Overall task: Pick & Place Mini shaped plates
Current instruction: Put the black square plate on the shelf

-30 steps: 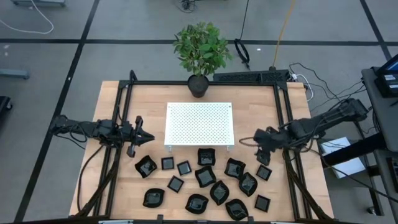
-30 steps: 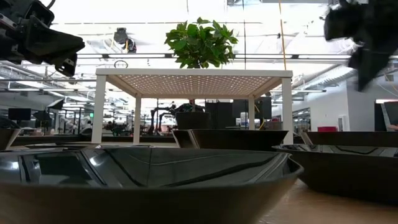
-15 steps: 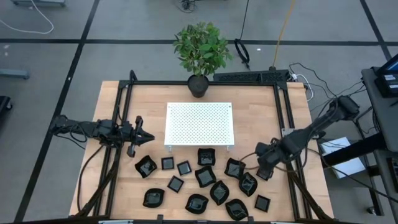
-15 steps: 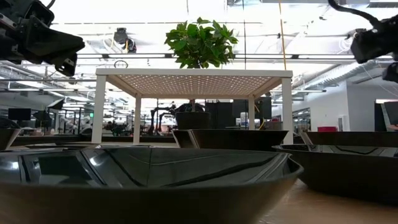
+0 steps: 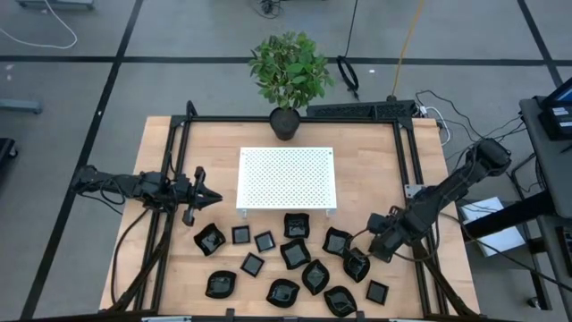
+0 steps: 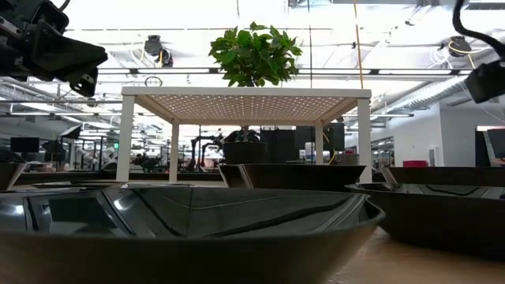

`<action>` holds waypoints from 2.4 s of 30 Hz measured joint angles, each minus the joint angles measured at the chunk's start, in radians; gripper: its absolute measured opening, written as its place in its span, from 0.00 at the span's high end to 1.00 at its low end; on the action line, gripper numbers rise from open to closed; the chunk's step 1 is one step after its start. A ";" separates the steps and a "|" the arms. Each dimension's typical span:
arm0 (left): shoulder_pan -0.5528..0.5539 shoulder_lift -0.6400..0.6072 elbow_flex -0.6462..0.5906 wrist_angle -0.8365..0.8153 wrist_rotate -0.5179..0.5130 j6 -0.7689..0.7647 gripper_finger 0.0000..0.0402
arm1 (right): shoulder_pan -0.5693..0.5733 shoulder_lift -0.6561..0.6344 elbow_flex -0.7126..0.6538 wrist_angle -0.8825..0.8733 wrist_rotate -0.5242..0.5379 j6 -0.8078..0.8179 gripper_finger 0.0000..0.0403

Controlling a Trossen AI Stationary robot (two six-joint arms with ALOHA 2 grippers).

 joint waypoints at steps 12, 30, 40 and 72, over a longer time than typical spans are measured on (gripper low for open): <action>0.000 0.000 0.000 0.000 0.000 0.000 0.91 | 0.020 0.000 -0.091 0.107 -0.005 0.042 0.46; 0.000 0.000 0.000 0.000 0.000 0.000 0.91 | 0.020 -0.002 -0.099 0.108 -0.008 0.026 0.69; 0.000 0.000 0.000 0.000 0.000 0.000 0.91 | 0.020 -0.002 -0.099 0.125 -0.031 0.021 0.86; 0.000 0.000 0.000 0.000 0.000 0.000 0.91 | 0.020 -0.130 -0.101 0.166 0.026 0.006 1.00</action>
